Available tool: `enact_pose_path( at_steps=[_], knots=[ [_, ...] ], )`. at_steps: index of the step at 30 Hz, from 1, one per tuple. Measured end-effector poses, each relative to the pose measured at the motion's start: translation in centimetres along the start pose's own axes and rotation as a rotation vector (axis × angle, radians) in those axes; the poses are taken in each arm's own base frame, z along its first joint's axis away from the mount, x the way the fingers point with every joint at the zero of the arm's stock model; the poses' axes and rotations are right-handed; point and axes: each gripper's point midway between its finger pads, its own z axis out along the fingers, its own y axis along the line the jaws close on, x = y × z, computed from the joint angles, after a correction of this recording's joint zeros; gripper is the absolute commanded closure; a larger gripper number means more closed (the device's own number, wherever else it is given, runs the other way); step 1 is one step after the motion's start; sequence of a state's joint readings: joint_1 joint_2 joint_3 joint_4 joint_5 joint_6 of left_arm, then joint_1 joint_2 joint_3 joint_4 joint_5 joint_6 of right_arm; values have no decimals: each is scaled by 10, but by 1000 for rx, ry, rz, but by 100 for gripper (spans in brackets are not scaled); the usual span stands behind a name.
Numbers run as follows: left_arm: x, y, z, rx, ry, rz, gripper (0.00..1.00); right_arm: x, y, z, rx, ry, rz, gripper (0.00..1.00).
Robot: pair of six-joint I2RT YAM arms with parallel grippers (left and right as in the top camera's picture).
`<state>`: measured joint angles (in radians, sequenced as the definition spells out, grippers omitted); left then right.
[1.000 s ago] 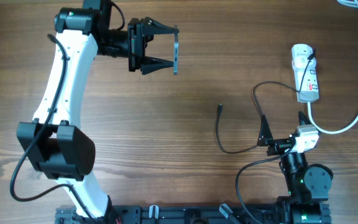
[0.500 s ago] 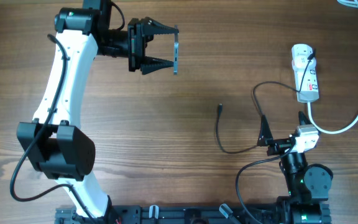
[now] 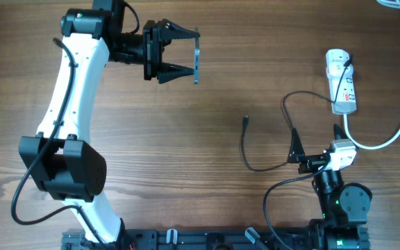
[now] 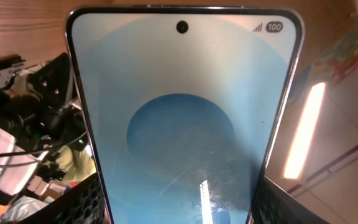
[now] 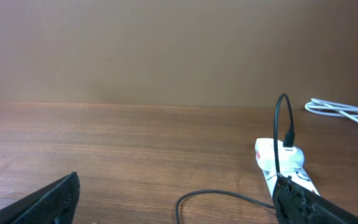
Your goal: Plug charger to phone and switch on socket
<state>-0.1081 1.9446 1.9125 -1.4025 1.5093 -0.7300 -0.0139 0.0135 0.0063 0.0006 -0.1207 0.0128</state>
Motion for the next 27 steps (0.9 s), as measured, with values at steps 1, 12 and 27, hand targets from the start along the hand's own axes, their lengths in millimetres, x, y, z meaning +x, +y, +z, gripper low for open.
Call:
enact_pose_path(
  at_steps=[1,12,27],
  knots=[
    [-1,1,0,-5,-5,14,34,0,0,0,0,0,0,0],
    [-86,84,-25,-596,-522,119,35,0,0,0,0,0,0,0],
    [-110,128,-7,-1230,-847,416,34,0,0,0,0,0,0,0]
  ],
)
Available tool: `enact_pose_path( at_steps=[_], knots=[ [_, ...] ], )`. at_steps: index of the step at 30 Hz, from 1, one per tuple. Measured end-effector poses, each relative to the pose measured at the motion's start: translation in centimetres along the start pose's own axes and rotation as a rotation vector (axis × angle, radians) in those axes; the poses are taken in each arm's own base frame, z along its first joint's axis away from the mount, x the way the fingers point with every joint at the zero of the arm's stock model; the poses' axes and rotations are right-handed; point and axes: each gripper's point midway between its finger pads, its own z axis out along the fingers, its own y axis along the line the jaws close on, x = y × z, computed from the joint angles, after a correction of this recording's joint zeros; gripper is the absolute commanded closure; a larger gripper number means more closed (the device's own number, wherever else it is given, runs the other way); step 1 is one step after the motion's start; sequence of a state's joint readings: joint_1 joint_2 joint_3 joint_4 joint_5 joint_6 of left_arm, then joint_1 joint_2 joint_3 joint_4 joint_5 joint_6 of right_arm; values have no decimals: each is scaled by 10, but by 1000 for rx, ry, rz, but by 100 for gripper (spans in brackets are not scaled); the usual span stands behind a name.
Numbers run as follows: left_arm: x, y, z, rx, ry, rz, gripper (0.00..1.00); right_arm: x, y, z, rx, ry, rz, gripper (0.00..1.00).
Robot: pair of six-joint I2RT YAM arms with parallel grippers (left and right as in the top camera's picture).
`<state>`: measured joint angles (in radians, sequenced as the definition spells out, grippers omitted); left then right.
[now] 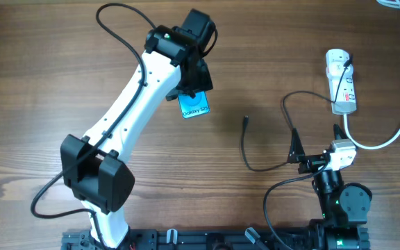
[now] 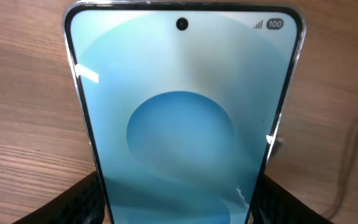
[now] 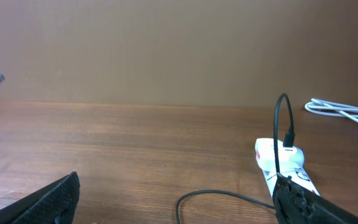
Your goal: Plug charger to phone and switch on socket
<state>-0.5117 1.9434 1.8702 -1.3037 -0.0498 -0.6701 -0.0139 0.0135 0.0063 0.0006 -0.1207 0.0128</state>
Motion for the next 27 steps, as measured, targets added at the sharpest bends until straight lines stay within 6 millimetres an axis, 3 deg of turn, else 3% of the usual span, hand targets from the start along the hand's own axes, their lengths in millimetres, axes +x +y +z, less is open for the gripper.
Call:
enact_pose_path(
  at_steps=[5,7,9,10,11,14,15,18,21,23,26,27],
  knots=[
    [14,14,25,-56,45,4,34,0,0,0,-1,0,1,0],
    [17,9,30,-31,63,2,35,-1,6,0,-36,-2,109,0],
    [22,3,30,8,89,1,35,-4,16,-1,-97,3,381,0],
    [26,-3,29,39,115,-1,34,-4,20,-1,-119,26,664,0],
    [34,-11,28,89,161,-3,34,-4,24,-2,-140,42,779,0],
    [45,-28,23,186,233,-5,33,-5,33,-3,-178,116,1349,0],
    [46,-33,22,210,243,-6,32,-9,39,-5,-213,140,1444,0],
    [48,-47,18,288,269,-3,33,-38,55,-12,-375,127,1498,0],
    [51,-59,13,349,306,-45,33,-36,68,-16,-429,201,1492,0],
    [50,-65,11,378,314,-77,33,-20,72,-14,-372,295,1466,0],
    [51,-69,9,394,334,-117,32,20,74,-4,-278,443,1354,1],
    [52,-70,9,395,340,-124,32,20,74,-1,-282,444,1340,1]
  ],
)
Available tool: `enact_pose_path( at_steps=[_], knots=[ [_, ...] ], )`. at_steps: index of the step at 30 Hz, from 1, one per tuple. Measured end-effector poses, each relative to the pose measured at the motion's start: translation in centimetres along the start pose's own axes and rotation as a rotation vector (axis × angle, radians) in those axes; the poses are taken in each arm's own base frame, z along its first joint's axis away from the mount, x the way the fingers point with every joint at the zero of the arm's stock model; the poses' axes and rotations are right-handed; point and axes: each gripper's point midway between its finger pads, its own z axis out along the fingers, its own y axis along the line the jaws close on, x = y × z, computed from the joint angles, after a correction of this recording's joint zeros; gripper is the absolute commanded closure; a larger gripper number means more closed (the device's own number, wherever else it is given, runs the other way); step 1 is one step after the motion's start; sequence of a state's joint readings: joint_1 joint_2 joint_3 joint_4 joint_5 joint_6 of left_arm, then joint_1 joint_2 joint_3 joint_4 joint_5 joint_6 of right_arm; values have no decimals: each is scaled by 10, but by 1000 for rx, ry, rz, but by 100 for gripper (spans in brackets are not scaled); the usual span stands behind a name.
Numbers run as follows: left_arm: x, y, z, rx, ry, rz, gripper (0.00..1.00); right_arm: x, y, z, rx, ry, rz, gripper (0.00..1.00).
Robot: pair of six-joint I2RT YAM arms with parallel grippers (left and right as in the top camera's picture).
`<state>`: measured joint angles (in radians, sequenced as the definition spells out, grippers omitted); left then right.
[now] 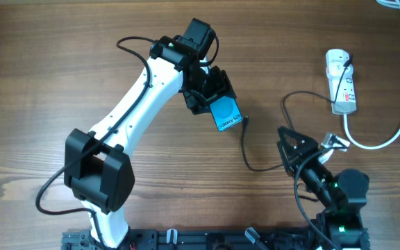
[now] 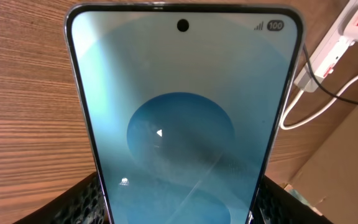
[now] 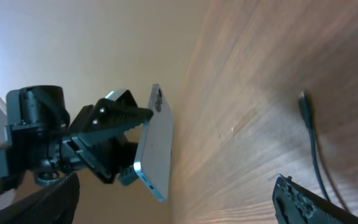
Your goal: Plug charger to phone and switch on socket
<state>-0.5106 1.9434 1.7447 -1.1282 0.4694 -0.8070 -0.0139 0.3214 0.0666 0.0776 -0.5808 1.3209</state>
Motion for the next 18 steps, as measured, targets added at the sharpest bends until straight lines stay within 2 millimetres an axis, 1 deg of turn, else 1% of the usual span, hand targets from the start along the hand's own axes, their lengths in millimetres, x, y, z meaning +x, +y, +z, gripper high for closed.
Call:
enact_pose_path(
  at_steps=[1,3,5,6,7,8,10,11,12,13,14,15,16,18],
  knots=[
    [1,1,0,-2,3,-6,32,0,17,4,-67,25,-54,1],
    [1,1,0,-1,5,-14,32,7,28,6,-93,81,-90,1],
    [1,0,0,2,4,-23,32,16,33,10,-48,179,-112,1],
    [1,0,0,2,4,-27,32,21,32,9,92,262,-92,1],
    [1,0,0,2,4,-30,32,18,40,11,102,270,-128,1],
    [0,-1,0,4,2,-29,32,17,39,5,223,293,-138,1],
    [0,-1,0,6,0,-31,32,7,50,0,369,299,-224,0],
    [-1,-2,0,8,-1,-38,31,1,59,-3,438,307,-300,0],
    [-1,-2,0,10,-2,-44,31,-1,66,-1,465,325,-373,0],
    [-1,-2,0,11,-4,-50,31,-3,70,4,464,344,-428,0],
    [-2,-3,0,13,-4,-53,31,-4,68,7,474,349,-425,8],
    [-1,-2,0,12,-3,-61,30,-4,64,9,489,355,-403,10],
    [-1,-3,0,12,0,-72,30,-3,63,15,481,372,-390,10],
    [1,-4,0,19,11,-97,30,8,69,25,417,440,-432,11]
  ],
)
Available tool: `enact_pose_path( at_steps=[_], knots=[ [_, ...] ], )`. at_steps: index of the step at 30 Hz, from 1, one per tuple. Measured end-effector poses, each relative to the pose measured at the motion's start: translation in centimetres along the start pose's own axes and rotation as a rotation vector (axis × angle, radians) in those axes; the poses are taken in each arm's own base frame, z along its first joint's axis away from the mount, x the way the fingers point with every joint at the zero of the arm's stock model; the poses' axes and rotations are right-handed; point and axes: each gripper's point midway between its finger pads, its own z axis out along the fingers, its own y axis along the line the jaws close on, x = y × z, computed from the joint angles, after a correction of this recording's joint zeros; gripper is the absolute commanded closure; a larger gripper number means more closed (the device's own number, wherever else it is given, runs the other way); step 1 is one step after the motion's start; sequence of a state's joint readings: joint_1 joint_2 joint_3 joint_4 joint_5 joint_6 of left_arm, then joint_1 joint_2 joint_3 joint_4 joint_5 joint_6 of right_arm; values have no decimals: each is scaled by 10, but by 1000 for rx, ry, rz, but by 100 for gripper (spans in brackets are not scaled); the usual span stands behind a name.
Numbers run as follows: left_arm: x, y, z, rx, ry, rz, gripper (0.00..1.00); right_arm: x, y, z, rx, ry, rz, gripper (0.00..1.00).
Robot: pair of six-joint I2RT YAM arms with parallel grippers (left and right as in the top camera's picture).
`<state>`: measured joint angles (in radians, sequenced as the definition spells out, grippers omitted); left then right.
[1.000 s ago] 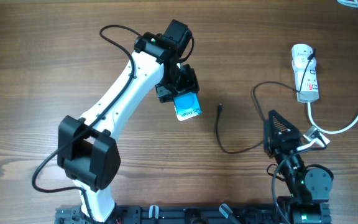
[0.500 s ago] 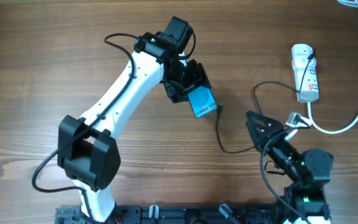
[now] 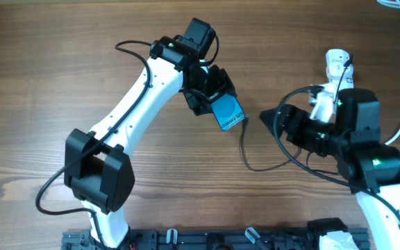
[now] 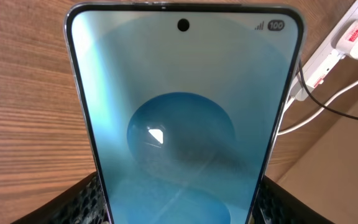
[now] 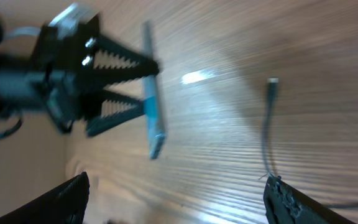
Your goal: Plug charger to phone and switch on socket
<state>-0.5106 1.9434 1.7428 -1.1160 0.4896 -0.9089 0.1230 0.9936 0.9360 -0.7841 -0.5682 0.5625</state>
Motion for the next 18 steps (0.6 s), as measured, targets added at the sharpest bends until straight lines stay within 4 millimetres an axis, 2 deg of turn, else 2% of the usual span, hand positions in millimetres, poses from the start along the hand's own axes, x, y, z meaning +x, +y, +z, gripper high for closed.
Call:
enact_pose_path(
  at_steps=[3,6,10,15,18],
  knots=[
    [6,-14,-1,68,46,-16,30,14,10,16,-40,91,-46,11],
    [16,-22,-2,110,107,-67,29,19,18,31,-64,133,-56,11],
    [18,-26,-5,136,141,-130,30,22,21,37,-42,133,-61,2],
    [5,-23,-14,163,144,-195,30,15,22,38,-30,96,-59,1],
    [4,-24,-16,175,159,-220,29,12,24,39,-34,82,-38,2]
  ],
)
